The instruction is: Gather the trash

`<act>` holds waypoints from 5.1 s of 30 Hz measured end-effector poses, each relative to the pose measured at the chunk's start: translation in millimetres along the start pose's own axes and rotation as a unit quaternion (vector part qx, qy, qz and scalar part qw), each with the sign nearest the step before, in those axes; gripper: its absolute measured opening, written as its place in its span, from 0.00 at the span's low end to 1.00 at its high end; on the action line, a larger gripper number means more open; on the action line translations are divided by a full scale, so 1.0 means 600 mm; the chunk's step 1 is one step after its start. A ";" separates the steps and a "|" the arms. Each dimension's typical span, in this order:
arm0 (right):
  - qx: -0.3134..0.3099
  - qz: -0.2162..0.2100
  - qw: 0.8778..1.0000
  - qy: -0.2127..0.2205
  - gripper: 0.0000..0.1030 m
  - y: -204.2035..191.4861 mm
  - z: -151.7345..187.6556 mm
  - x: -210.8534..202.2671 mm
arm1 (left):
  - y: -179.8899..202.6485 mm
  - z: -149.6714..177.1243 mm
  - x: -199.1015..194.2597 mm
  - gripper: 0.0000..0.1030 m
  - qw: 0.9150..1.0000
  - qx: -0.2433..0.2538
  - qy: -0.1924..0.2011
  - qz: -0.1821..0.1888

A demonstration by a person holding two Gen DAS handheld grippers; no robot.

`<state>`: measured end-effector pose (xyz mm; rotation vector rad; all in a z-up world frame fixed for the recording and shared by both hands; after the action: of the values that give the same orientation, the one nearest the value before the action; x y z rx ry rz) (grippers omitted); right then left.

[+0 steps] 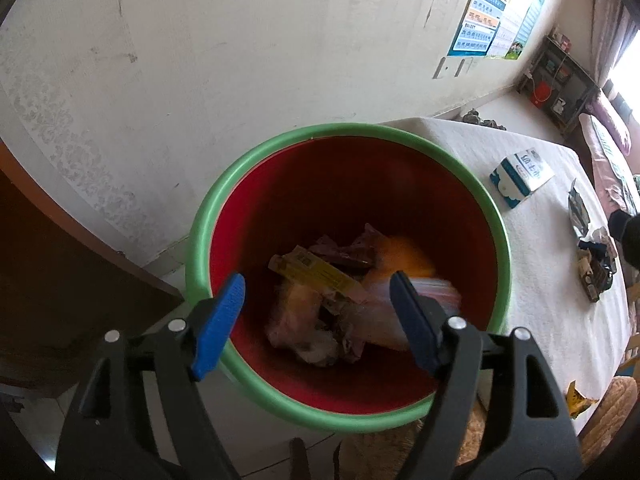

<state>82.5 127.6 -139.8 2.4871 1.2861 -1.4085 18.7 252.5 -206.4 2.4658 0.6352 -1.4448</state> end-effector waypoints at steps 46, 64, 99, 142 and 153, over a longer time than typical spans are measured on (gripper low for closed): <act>0.245 0.161 0.956 0.022 0.43 0.461 0.226 -0.254 | 0.472 -0.141 0.127 0.79 0.938 0.347 0.015 0.002; 0.189 0.190 0.963 0.041 0.86 0.524 0.110 -0.226 | 0.436 -0.040 0.052 0.56 0.958 0.277 -0.032 0.064; 0.186 0.179 0.963 -0.074 0.37 0.609 0.153 -0.174 | 0.420 0.083 0.022 0.49 0.959 0.266 -0.056 0.083; 0.151 0.121 0.978 0.075 0.38 0.274 0.130 -0.278 | 0.360 0.025 -0.131 0.49 0.978 0.179 0.058 0.085; 0.132 0.117 0.982 0.064 0.38 0.251 0.123 -0.257 | 0.322 0.017 -0.123 0.49 0.983 0.157 0.059 0.073</act>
<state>88.5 -99.6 -127.8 2.8277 0.8297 -1.4673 69.5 58.8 -153.9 2.7850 0.2542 -1.4455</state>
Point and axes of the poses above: each gripper's, at about its wrist camera, not at the fingertips, and x roughly the way its jaws point, y to its right, z to its underside, the point moved 10 cm from there along x, roughly the way its jaws point, and after that the axes turned 8 degrees about -z, right-handed, at the moved point
